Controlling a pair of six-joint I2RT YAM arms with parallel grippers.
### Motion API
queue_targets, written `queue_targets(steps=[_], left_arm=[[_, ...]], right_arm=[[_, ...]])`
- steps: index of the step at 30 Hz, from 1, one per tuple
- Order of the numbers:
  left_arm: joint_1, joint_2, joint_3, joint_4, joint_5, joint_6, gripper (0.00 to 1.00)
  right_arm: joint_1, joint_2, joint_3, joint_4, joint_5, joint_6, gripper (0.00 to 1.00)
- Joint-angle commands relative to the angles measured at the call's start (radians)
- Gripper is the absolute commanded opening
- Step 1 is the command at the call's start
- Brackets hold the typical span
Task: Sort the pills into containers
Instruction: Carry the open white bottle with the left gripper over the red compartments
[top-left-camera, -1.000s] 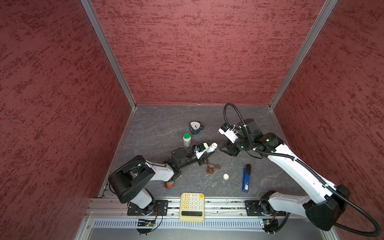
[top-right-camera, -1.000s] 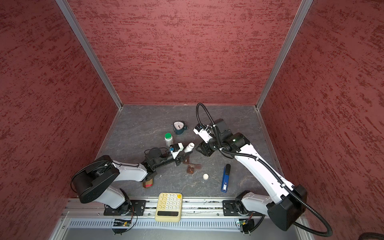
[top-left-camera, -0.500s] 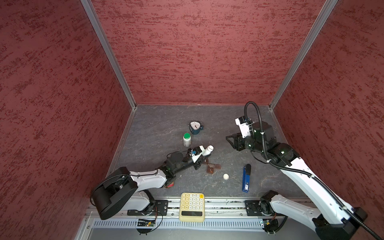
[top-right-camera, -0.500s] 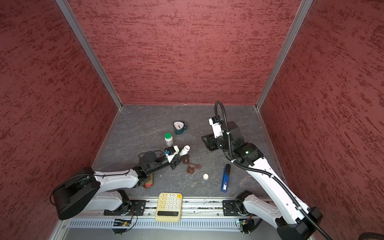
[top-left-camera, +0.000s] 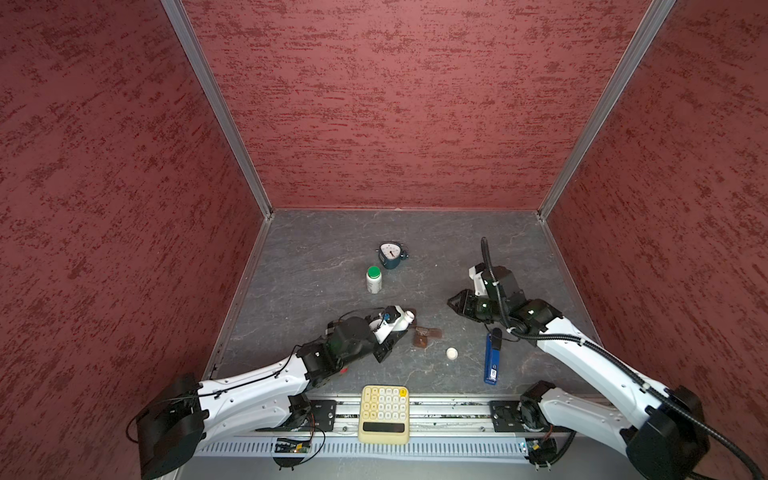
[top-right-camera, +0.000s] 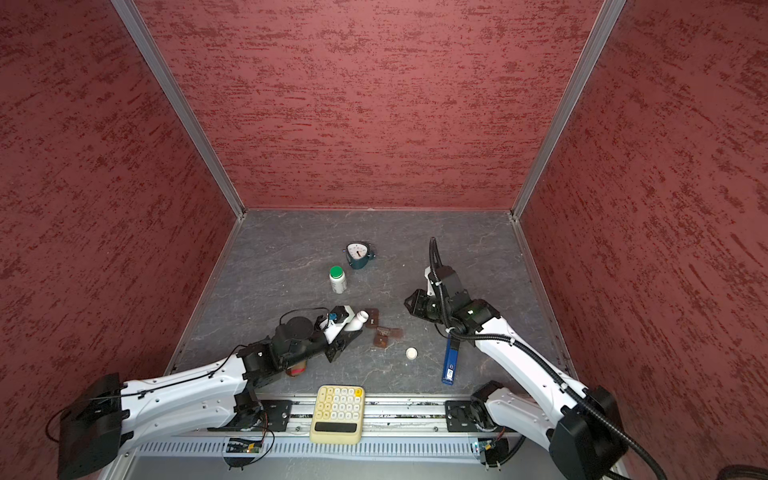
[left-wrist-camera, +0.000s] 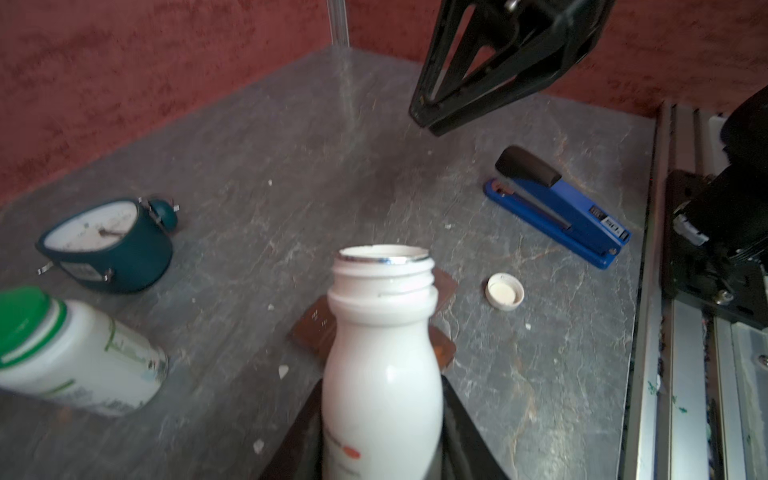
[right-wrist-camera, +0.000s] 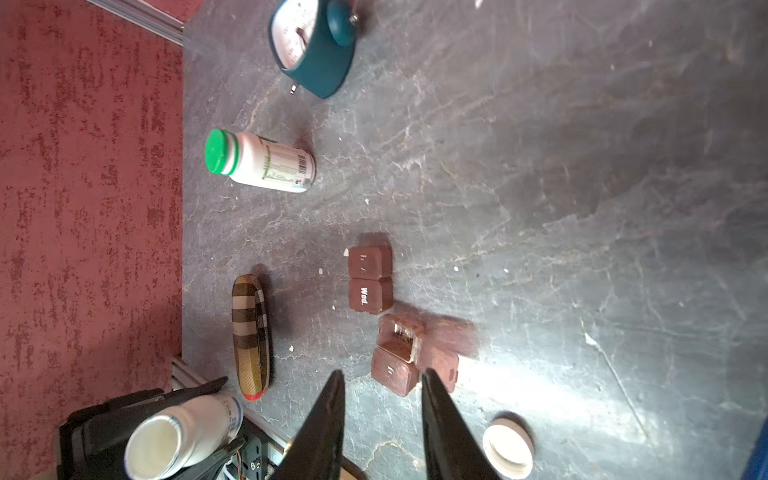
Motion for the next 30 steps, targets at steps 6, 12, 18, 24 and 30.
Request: queue_targets(steps=[6,12,18,24,30], left_arm=[[-0.095,0.075,0.089,-0.290,-0.102,-0.143,0.00],[-0.118,0.178,0.167,-0.336,-0.078,-0.092,0.00],[-0.098,0.330,0.297,-0.415,-0.001,-0.031,0.00],[-0.069,0.427,0.414,-0.530,0.057,-0.020,0.00],[-0.045,0.496,0.526,-0.665,0.123,-0.045,0.00]], right_arm=[[-0.003,-0.029,-0.198,0.271,-0.082,0.274,0.25],[-0.002,-0.024,-0.272,0.328,-0.088,0.286,0.25],[-0.002,-0.004,-0.309,0.376,-0.104,0.282,0.25],[-0.003,0.024,-0.305,0.393,-0.124,0.246,0.25],[-0.004,0.043,-0.302,0.395,-0.129,0.213,0.25]])
